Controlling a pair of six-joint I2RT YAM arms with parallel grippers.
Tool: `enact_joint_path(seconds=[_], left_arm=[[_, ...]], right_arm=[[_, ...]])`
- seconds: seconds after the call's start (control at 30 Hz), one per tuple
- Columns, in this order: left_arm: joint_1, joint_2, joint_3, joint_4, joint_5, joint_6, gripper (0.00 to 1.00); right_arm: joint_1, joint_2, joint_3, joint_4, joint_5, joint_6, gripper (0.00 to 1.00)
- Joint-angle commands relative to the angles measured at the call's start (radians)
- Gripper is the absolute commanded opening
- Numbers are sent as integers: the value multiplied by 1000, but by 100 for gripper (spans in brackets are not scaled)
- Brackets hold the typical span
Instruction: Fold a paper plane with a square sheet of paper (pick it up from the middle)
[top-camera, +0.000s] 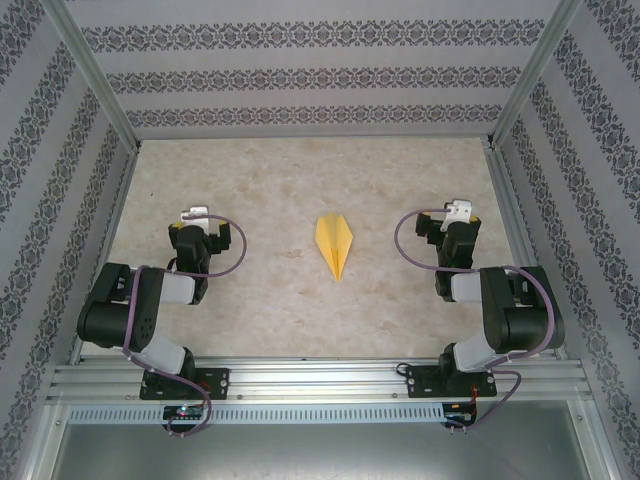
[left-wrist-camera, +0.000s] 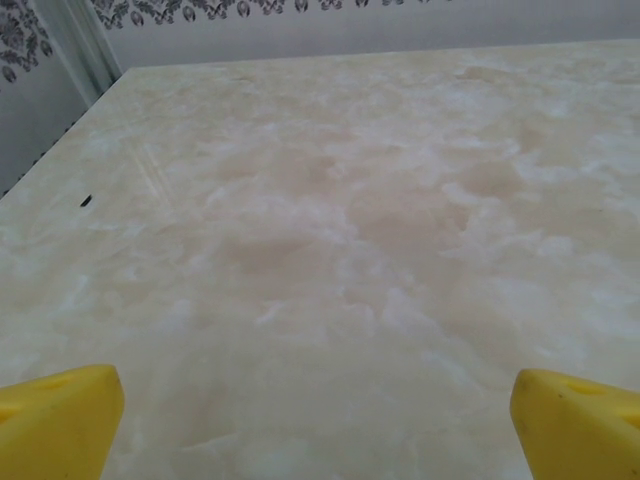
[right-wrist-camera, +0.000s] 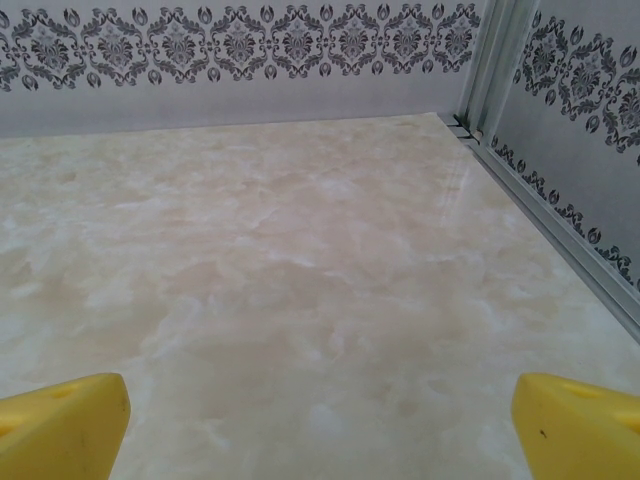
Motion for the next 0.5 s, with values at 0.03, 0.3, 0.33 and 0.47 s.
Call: enact_joint_path(seconds=[0.03,0.3,0.33,0.47], left_arm=[[8,-5,18,39,43,23,100],[8,-2,20,39,45,25,100],[8,-1,21,36,48,25,100],[10,-2,18,40,49,24,100]], right_arm=[[7,-19,16,15,7,12,98],[7,-19,16,15,8,11,98],[8,-19,16,15,7,11,98],[8,-19,16,15,7,12,98]])
